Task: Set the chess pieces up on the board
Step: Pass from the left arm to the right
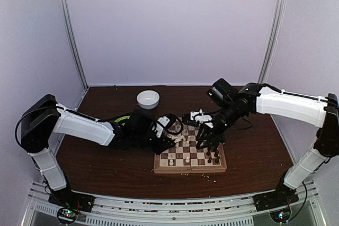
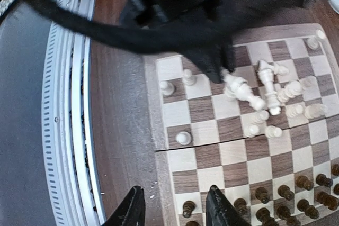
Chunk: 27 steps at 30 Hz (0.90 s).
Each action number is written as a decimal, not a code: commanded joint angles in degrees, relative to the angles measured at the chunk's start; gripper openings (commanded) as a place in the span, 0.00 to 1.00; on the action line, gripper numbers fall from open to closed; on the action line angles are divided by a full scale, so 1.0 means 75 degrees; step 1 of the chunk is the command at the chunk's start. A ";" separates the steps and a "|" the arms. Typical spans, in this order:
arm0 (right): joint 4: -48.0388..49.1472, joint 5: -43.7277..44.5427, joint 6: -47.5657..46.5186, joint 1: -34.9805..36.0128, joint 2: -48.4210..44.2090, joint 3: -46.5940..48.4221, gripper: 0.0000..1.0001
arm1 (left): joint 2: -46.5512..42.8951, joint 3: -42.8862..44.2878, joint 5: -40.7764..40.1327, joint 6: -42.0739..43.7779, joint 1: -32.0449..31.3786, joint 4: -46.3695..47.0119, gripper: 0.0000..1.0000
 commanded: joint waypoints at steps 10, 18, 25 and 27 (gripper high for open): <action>0.0251 -0.3229 0.2969 -0.1411 0.2522 0.1570 0.49 | -0.0550 -0.0416 0.0448 0.0333 -0.0005 0.1223 0.01; 0.0348 -0.3765 0.3636 -0.1402 0.3216 0.2016 0.47 | -0.0622 -0.0465 0.0464 0.0290 -0.0016 0.1275 0.01; 0.0752 -0.3959 0.3977 -0.1399 0.3252 0.1780 0.40 | -0.0628 -0.0495 0.0487 0.0287 -0.0017 0.1343 0.01; 0.0849 -0.4011 0.4053 -0.1397 0.3294 0.1765 0.37 | -0.0627 -0.0520 0.0487 0.0277 -0.0017 0.1362 0.01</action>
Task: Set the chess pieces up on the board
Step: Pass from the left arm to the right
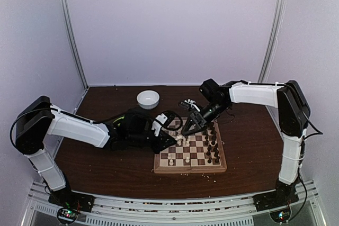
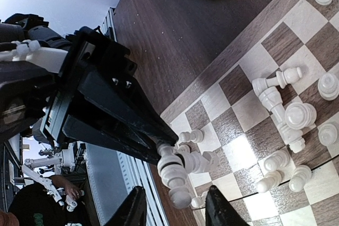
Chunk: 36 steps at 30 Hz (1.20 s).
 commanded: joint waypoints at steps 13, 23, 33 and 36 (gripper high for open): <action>0.0542 -0.0305 0.0542 0.0160 0.0205 -0.0071 0.26 | -0.0170 -0.0154 -0.0060 -0.0045 -0.0017 0.0600 0.01; 0.0931 -0.0084 0.0844 0.0087 0.0048 -0.0218 0.07 | -0.0141 -0.0169 -0.0308 -0.0134 -0.0017 0.0477 0.01; 0.0611 0.1789 -0.0491 -0.0247 -0.1160 -0.0395 0.06 | -0.0156 -0.0585 -0.0375 -0.0617 0.0147 0.0880 0.01; 0.0712 0.2350 -0.0969 -0.0098 -0.1654 -0.0847 0.06 | -0.0112 -0.0812 -0.0134 -0.0947 0.0324 0.1391 0.01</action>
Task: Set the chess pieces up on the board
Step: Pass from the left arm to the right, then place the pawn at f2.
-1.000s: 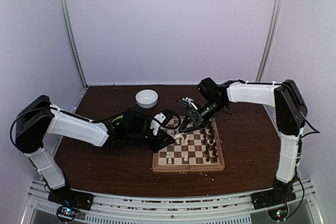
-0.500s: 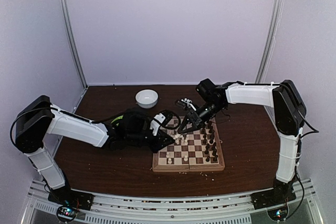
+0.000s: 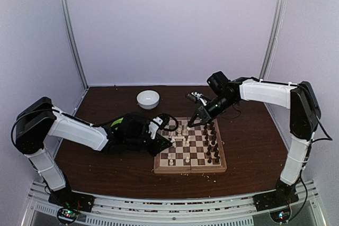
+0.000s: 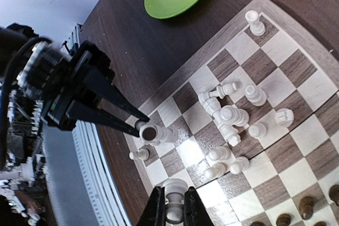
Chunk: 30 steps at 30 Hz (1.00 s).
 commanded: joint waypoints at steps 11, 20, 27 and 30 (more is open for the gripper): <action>0.0142 0.3260 -0.2570 0.1952 -0.1197 -0.1031 0.07 | -0.0352 -0.1155 0.0737 -0.1554 0.0783 0.2634 0.01; -0.0347 0.4265 -0.2850 0.2561 -0.0077 -0.0027 0.08 | -0.1252 -0.1787 0.0057 -0.1573 0.0983 0.2095 0.01; -0.0589 0.4656 -0.2764 0.2770 0.0634 0.0715 0.08 | -0.1599 -0.2211 -0.0329 -0.1682 0.1035 0.1947 0.00; -0.0699 0.4827 -0.2742 0.2839 0.0897 0.1048 0.08 | -0.1809 -0.2436 -0.0484 -0.1735 0.1040 0.1959 0.00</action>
